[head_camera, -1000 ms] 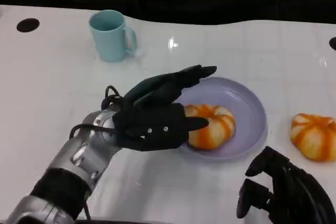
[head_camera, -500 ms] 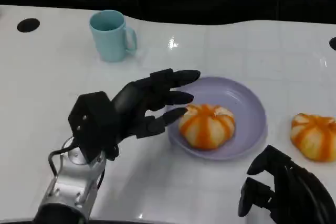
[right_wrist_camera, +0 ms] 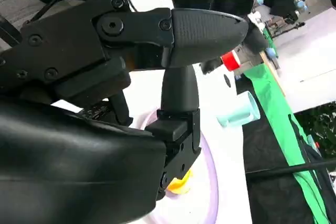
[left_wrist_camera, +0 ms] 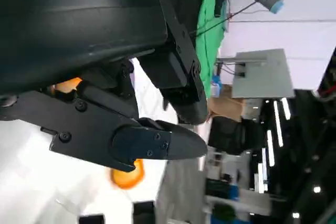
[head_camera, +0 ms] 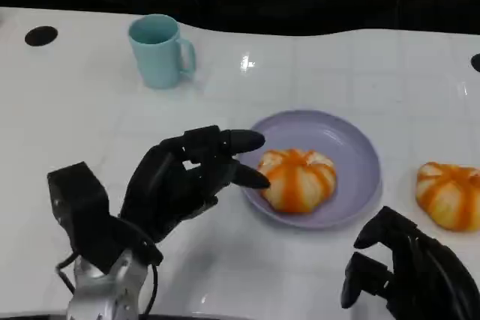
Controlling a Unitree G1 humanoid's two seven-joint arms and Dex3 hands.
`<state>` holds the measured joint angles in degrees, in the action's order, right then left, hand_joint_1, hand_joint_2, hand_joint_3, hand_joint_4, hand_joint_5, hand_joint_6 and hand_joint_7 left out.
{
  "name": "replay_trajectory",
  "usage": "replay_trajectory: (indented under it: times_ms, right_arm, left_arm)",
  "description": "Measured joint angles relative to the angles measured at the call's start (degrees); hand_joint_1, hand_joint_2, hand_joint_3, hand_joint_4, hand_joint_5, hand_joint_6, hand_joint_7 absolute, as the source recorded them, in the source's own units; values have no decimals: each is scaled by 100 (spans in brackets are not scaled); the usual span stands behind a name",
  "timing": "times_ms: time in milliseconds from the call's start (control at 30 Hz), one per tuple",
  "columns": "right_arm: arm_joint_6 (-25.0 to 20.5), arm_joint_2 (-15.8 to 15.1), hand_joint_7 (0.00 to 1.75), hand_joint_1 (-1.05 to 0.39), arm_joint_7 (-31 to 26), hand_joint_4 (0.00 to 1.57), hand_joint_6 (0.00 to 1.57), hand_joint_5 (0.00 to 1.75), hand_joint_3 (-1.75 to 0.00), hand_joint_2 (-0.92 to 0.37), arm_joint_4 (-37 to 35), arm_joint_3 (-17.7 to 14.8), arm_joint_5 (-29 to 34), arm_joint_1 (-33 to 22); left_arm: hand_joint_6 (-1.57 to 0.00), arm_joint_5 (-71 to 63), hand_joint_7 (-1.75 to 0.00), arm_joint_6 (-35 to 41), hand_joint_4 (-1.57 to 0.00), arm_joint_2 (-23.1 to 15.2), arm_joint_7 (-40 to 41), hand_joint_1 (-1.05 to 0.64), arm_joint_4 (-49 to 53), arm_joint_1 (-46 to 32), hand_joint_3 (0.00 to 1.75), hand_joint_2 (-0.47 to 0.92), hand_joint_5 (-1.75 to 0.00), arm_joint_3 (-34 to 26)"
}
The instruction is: Grasp the bread from the table and place it into the plate.
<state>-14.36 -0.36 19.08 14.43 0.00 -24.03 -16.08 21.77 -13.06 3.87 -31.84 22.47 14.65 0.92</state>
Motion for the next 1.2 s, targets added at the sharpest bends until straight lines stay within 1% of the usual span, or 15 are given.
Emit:
replay_trajectory:
  times_ms: [67, 167, 267, 400, 733, 800, 933, 1200]
  right_arm:
    - [0, 0, 175, -55, 0, 79, 48, 175, -49, -92, -4, 1, 5, 3]
    - [0, -2, 175, -55, 0, 78, 48, 175, -50, -92, -9, -1, 7, 7]
    - [-2, -3, 175, -55, 0, 78, 48, 175, -50, -92, -9, -2, 6, 8]
    - [-22, -4, 175, -55, -2, 78, 48, 175, -50, -92, -7, -2, 6, 15]
    - [-42, -3, 175, -55, -2, 78, 47, 175, -50, -92, 7, -11, 1, 14]
    - [-72, -4, 175, -54, -2, 78, 47, 175, -50, -92, 18, -13, -11, 12]
    - [-111, -3, 175, -54, -3, 77, 47, 175, -50, -92, 38, -16, -16, 6]
    - [-168, -2, 175, -53, -10, 77, 48, 175, -52, -92, 83, -31, -58, -3]
  left_arm:
    - [-76, 135, -101, 210, -72, 47, 1, -67, -218, -147, 26, 92, -144, -32]
    - [-68, 254, -124, 503, -67, 74, 2, -66, -551, -412, 28, 92, -166, -71]
    - [-65, 364, -135, 645, -68, 81, 1, -65, -782, -642, 28, 92, -173, -111]
    - [-61, 450, -149, 726, -71, 128, 3, -65, -1063, -912, 29, 92, -175, -172]
    - [-58, 886, -159, 1377, -73, 15, -14, -59, -1781, -1514, 28, 92, -175, -364]
    - [-56, 963, -165, 1463, -73, 6, -14, -58, -1899, -1664, 29, 92, -175, -381]
    - [-52, 1041, -173, 1504, -75, -19, -27, -56, -2005, -1895, 34, 92, -175, -392]
    - [-54, 1140, -175, 1508, -79, -32, -173, -52, -2126, -2198, 38, 92, -175, -484]
